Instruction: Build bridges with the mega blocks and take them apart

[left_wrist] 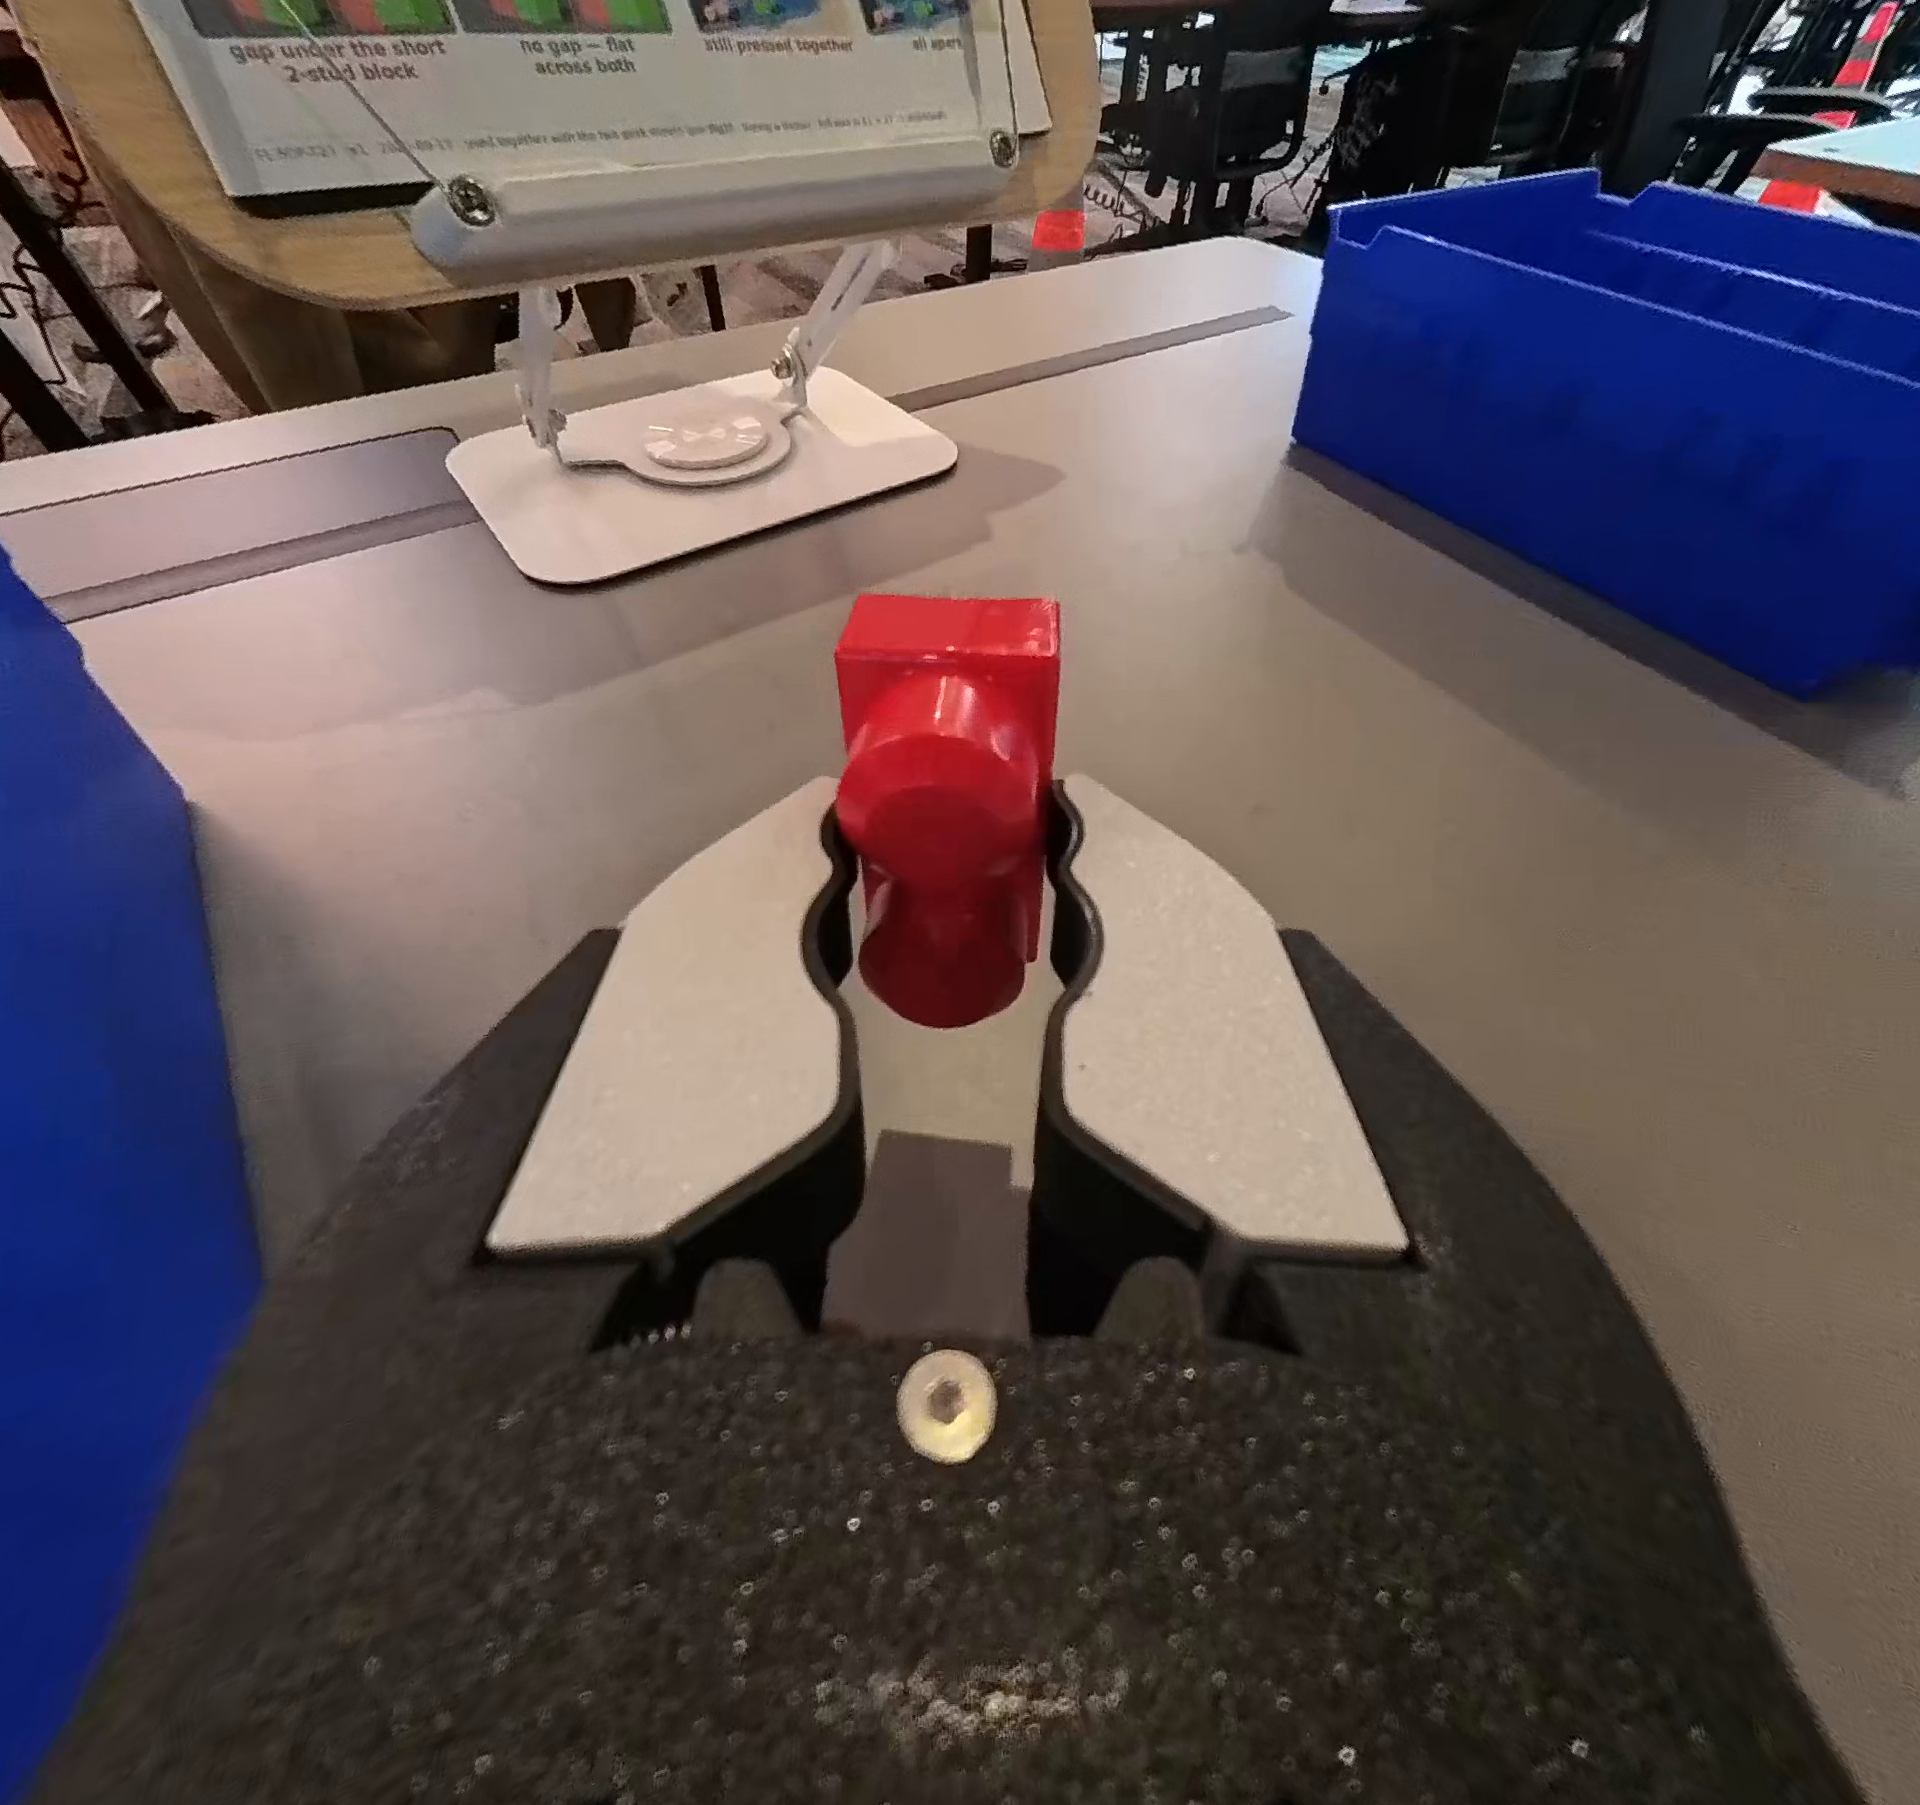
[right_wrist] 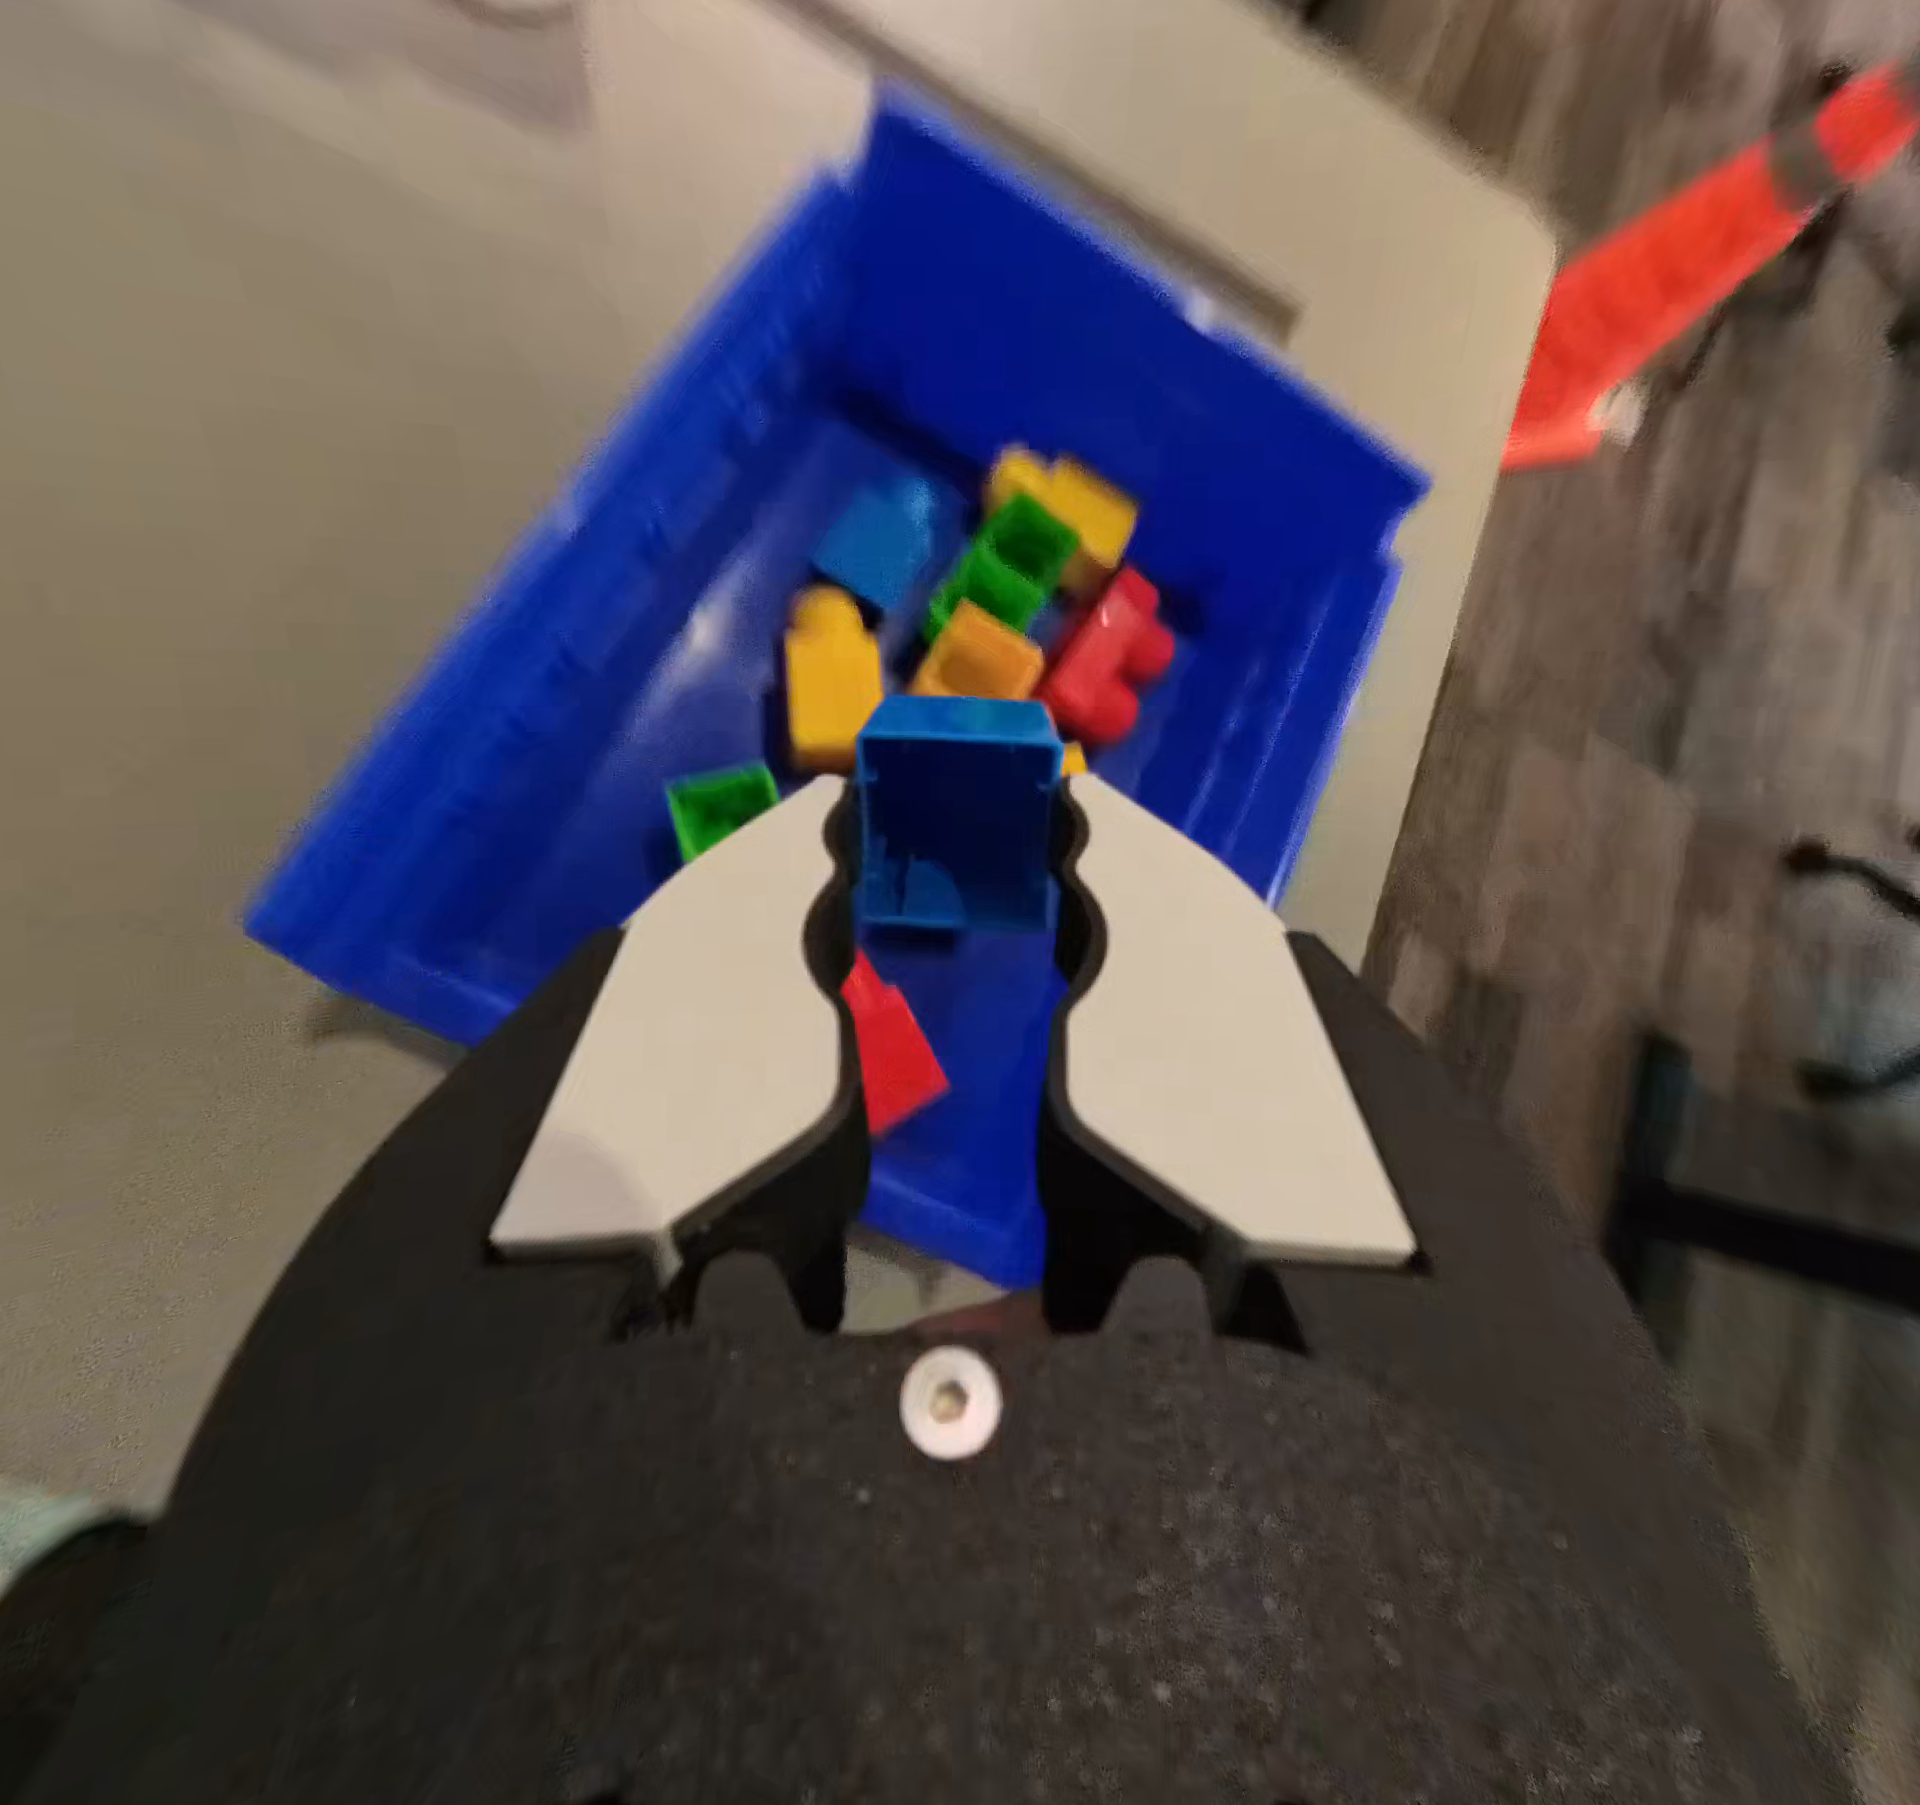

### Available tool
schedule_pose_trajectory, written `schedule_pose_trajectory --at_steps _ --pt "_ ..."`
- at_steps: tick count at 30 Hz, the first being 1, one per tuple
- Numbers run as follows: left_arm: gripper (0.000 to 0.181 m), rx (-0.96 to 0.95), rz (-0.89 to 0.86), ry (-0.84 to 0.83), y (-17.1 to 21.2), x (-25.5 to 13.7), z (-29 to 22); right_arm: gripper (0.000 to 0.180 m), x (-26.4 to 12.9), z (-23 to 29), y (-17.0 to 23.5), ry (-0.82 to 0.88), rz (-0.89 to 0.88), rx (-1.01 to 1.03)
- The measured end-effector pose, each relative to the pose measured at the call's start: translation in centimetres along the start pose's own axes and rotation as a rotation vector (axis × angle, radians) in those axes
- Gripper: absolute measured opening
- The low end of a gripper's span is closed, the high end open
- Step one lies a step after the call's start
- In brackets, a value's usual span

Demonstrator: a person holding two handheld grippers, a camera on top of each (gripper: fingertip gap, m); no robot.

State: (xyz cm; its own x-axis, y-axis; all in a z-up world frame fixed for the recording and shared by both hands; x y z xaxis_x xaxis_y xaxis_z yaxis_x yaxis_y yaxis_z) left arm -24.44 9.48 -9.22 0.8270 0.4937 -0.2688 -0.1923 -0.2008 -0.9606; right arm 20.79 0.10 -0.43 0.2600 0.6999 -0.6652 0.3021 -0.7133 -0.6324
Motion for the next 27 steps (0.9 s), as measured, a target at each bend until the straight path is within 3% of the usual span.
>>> schedule_pose_trajectory --at_steps 4,7,16,19,22,24,27 --pt "0.034 0.007 0.013 0.005 0.1 0.4 -0.1 0.035 4.6 -0.6 4.8 -0.089 0.392 -0.143" --pt "0.034 0.012 0.019 0.009 0.1 0.4 -0.2 0.035 6.4 -0.4 7.5 -0.113 0.593 -0.205" --pt "0.034 0.006 0.033 0.021 0.4 0.3 -0.1 0.035 9.3 -0.1 8.5 -0.116 0.774 -0.258" --pt "0.034 0.0 0.046 0.027 0.6 0.3 0.0 0.038 9.6 -0.1 8.3 -0.122 0.774 -0.249" --pt "0.034 -0.004 0.047 0.029 0.7 0.3 0.0 0.059 8.6 -0.7 6.1 -0.067 0.669 -0.246" --pt "0.034 -0.004 0.046 0.029 0.6 0.3 0.0 0.059 6.5 -1.0 2.8 0.028 0.509 -0.222" --pt "0.034 0.0 0.035 0.029 0.5 0.3 -0.1 0.06 1.4 2.1 -3.4 0.071 0.133 -0.186"
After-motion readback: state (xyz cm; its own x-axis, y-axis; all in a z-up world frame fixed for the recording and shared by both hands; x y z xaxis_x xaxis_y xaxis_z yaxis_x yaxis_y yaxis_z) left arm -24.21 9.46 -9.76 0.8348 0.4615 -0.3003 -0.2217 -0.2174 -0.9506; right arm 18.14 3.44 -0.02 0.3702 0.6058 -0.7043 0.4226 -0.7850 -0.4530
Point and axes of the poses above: each gripper's, where its closed fingertips meet, x out along the fingers, y out of its underside, z = x × y across the jaws, the point moved 4 cm from there along -x, back along the fingers, and after that the axes turned 11 degrees about y, right-handed, at the moved point
